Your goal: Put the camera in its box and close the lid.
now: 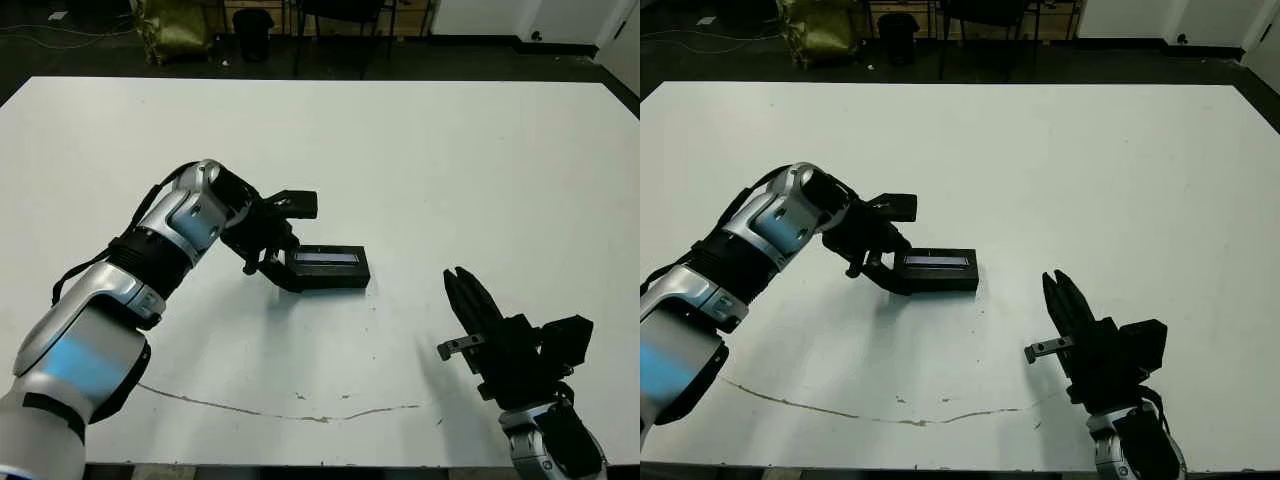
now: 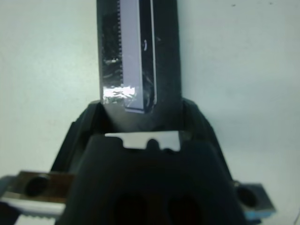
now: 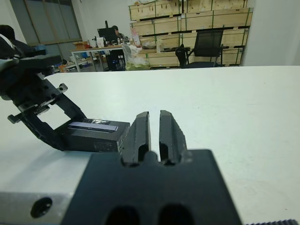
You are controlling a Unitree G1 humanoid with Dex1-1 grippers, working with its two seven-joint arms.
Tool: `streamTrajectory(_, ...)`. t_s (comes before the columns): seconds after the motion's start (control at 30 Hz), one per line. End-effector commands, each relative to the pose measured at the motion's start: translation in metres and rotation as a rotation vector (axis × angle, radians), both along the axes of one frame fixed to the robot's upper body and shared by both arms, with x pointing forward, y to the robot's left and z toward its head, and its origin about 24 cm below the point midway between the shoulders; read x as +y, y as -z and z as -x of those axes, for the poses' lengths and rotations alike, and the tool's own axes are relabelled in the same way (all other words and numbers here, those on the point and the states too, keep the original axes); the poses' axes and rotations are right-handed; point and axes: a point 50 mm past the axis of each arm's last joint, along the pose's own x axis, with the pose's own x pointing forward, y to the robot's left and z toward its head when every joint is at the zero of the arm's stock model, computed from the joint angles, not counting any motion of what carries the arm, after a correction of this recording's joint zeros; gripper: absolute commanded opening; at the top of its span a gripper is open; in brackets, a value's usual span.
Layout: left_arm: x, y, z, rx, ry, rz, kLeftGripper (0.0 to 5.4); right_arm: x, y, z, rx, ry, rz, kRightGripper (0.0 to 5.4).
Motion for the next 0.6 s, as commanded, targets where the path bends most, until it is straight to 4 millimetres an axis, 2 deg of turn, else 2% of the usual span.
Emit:
streamTrajectory(0.03,0.021,0.026,0.008,0.073,-0.035,-0.077,2.37,-0.003,0.007,0.002,0.042,-0.001,-0.017,0.00)
streamTrajectory(0.3,0.014,0.046,0.014,0.100,-0.015,-0.086,2.35,-0.003,0.007,0.002,0.044,-0.003,-0.021,0.00)
streamTrajectory(0.6,0.017,0.057,0.017,0.120,-0.046,-0.082,2.35,-0.003,0.006,0.001,0.038,-0.005,-0.016,0.00)
